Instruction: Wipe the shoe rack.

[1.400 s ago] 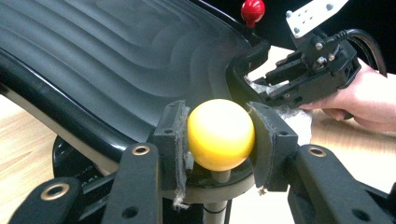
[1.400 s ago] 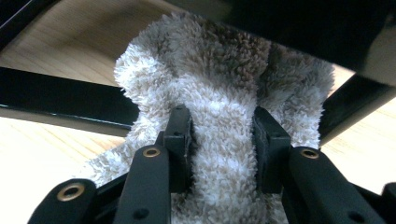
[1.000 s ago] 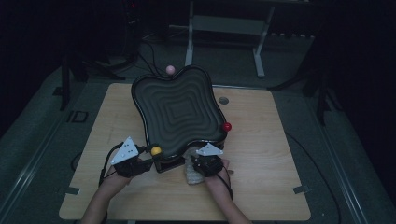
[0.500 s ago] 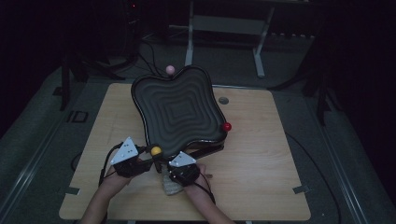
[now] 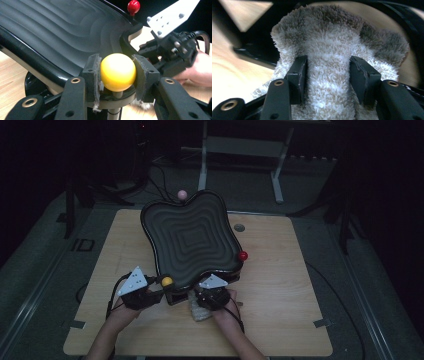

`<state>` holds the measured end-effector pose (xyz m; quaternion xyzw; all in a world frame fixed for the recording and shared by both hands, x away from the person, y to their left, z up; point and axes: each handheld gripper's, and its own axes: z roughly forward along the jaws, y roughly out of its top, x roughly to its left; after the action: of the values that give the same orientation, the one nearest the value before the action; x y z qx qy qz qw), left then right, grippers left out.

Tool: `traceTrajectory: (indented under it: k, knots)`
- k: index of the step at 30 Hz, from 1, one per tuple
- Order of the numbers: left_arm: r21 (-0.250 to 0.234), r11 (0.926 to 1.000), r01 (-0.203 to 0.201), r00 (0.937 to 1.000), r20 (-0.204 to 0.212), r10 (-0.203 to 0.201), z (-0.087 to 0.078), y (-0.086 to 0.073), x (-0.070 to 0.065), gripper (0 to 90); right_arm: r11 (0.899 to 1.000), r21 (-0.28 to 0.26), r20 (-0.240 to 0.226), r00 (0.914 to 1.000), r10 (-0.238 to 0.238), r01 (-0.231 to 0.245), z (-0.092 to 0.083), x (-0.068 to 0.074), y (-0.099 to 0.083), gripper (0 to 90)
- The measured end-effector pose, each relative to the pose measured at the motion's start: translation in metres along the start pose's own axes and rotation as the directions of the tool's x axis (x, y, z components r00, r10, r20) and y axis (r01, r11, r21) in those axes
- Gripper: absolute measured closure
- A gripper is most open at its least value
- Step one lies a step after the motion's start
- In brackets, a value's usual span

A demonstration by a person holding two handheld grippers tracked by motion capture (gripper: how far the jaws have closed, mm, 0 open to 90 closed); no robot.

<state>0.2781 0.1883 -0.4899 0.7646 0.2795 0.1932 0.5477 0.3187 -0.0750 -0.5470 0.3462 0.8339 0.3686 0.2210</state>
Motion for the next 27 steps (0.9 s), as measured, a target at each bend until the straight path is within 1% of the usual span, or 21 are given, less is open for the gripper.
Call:
traceTrajectory:
  k: [1, 4, 6, 8, 9, 10, 11, 12, 14, 15, 17, 20, 23, 25, 27]
  knots:
    - [0.003, 1.0, 0.0, 1.0, -0.001, 0.0, 0.0, 0.0, 0.0, 59.0, 1.0, -0.005, 0.016, 0.9999, 0.005, -0.005, -0.002, -0.01, -0.004, 52.2]
    - [0.001, 1.0, 0.001, 1.0, -0.001, -0.001, 0.0, 0.0, 0.0, 59.0, 0.999, 0.005, 0.045, 0.9984, 0.034, -0.034, -0.006, -0.026, -0.007, 53.6]
    - [-0.002, 1.0, -0.001, 1.0, 0.002, 0.001, 0.0, 0.0, 0.0, 59.0, 0.998, 0.01, 0.063, 0.9961, 0.062, -0.062, -0.008, -0.04, -0.009, 60.7]
    - [-0.003, 1.0, -0.001, 1.0, 0.002, 0.001, 0.0, 0.0, 0.0, 59.0, 0.996, 0.014, 0.087, 0.9925, 0.086, -0.087, -0.01, -0.051, -0.011, 63.4]
    - [-0.002, 1.0, -0.002, 1.0, 0.003, 0.002, 0.0, 0.0, 0.0, 59.0, 0.996, 0.015, 0.091, 0.9917, 0.091, -0.092, -0.011, -0.056, -0.012, 65.1]
    - [-0.002, 1.0, -0.002, 1.0, 0.003, 0.002, 0.0, 0.0, 0.0, 59.0, 0.995, 0.016, 0.092, 0.9911, 0.096, -0.098, -0.011, -0.06, -0.012, 66.3]
    - [-0.002, 1.0, -0.002, 1.0, 0.003, 0.002, 0.0, 0.0, 0.0, 59.0, 0.995, 0.016, 0.092, 0.9911, 0.096, -0.098, -0.011, -0.06, -0.012, 66.3]
    - [-0.004, 1.0, -0.001, 1.0, 0.003, 0.001, 0.0, 0.0, 0.0, 59.0, 0.993, 0.014, 0.089, 0.9898, 0.111, -0.113, -0.011, -0.062, -0.013, 67.2]
    - [-0.003, 1.0, 0.0, 1.0, 0.002, 0.0, 0.0, 0.0, 0.0, 59.0, 0.993, 0.013, 0.09, 0.9891, 0.117, -0.119, -0.011, -0.061, -0.013, 67.8]
    - [-0.002, 1.0, 0.001, 1.0, 0.004, -0.001, 0.001, 0.0, 0.0, 59.0, 0.992, 0.011, 0.097, 0.9872, 0.126, -0.128, -0.01, -0.058, -0.012, 68.1]
    - [-0.003, 1.0, 0.001, 1.0, 0.005, -0.001, 0.001, 0.0, 0.0, 59.1, 0.991, 0.004, 0.085, 0.9871, 0.136, -0.136, -0.008, -0.052, -0.011, 67.9]
    - [0.0, 1.0, 0.0, 1.0, 0.003, 0.0, 0.0, 0.0, 0.0, 59.0, 0.99, -0.001, 0.05, 0.9892, 0.138, -0.138, -0.005, -0.038, -0.007, 67.8]
    - [-0.002, 1.0, 0.0, 1.0, 0.005, 0.0, 0.0, 0.0, 0.0, 59.0, 0.993, -0.004, 0.001, 0.9932, 0.116, -0.116, -0.001, -0.018, -0.001, 67.7]
    - [0.0, 1.0, 0.0, 1.0, 0.006, 0.0, 0.0, 0.0, 0.0, 59.0, 0.996, -0.004, -0.03, 0.9957, 0.087, -0.088, 0.002, -0.002, 0.004, 67.8]
    - [0.0, 1.0, -0.001, 1.0, 0.006, 0.001, 0.0, 0.0, 0.0, 59.0, 0.999, -0.004, -0.067, 0.9965, 0.051, -0.052, 0.005, 0.015, 0.009, 67.9]
